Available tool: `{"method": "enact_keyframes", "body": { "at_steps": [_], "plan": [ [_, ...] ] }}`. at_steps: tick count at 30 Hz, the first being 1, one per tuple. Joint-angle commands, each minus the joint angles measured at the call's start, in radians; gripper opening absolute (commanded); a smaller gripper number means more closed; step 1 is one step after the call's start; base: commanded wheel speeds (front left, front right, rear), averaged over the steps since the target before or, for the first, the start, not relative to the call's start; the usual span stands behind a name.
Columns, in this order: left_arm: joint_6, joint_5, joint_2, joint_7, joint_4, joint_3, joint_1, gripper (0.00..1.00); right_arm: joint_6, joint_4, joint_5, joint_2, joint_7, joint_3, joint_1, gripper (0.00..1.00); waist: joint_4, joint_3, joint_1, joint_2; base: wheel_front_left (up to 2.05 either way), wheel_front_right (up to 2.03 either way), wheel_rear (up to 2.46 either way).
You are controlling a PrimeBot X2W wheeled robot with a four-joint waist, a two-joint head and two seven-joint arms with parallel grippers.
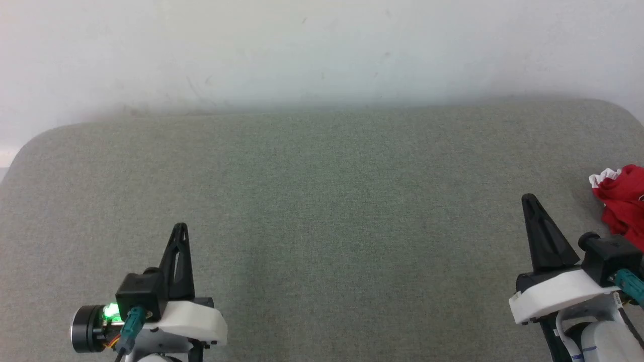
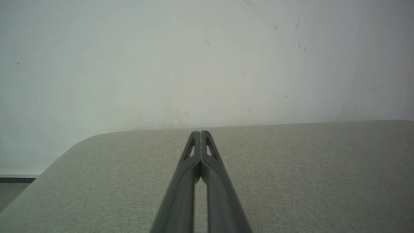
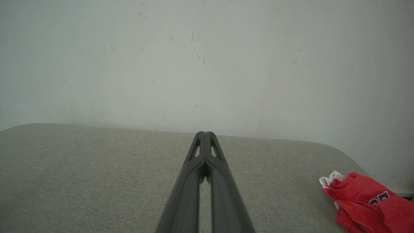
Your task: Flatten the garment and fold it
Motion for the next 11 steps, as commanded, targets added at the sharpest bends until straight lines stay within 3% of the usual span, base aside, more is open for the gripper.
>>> {"method": "enact_keyframes", "body": {
  "at_steps": [1, 11],
  "plan": [
    [-0.01, 0.012, -0.001, 0.007, 0.004, 0.006, -0.007, 0.0, -0.001, -0.008, -0.014, 0.006, 0.008, 0.002, 0.012, 0.0, 0.0, 0.0, -0.0001, 0.0002, 0.0, 0.0, 0.0],
    [-0.021, 0.014, -0.004, 0.027, 0.005, 0.009, -0.009, 0.0, -0.001, -0.016, -0.028, 0.013, 0.028, 0.006, 0.019, 0.0, -0.002, -0.004, -0.0001, 0.0002, 0.0, 0.0, 0.0]
  ]
}}
